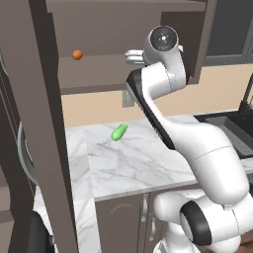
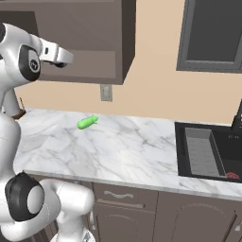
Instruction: Pick the bar and yogurt from the counter and place them in the cabinets closest to them.
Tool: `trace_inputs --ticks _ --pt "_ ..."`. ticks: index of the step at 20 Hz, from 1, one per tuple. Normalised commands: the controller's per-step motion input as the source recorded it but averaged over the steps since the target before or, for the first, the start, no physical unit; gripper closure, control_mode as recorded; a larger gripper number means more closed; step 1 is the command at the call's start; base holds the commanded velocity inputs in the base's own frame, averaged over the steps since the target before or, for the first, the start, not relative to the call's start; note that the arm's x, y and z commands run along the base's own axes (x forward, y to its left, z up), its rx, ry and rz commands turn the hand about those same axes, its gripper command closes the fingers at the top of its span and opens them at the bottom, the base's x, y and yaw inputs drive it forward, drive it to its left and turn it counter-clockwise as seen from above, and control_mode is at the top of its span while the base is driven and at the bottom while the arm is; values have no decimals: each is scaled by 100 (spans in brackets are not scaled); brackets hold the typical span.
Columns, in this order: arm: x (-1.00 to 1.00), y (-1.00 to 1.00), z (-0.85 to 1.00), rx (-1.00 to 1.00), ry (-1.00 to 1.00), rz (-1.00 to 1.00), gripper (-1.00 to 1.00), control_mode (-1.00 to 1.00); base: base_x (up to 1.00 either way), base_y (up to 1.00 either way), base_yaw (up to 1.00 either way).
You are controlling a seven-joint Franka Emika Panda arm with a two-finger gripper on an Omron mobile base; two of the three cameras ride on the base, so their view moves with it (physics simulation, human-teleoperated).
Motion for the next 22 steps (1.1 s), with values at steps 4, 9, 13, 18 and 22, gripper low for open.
trace_inputs --ticks 4,9,13,18,22 --pt "52 0 -3 -3 2 0 100 -100 0 0 0" --pt "49 0 -8 -5 2 0 100 -100 0 0 0" --pt "37 0 -10 -5 1 0 -100 -100 0 0 0" --pt "13 0 -4 -2 0 0 -100 -100 0 0 0" --pt "2 0 0 0 2 0 -100 -100 0 0 0"
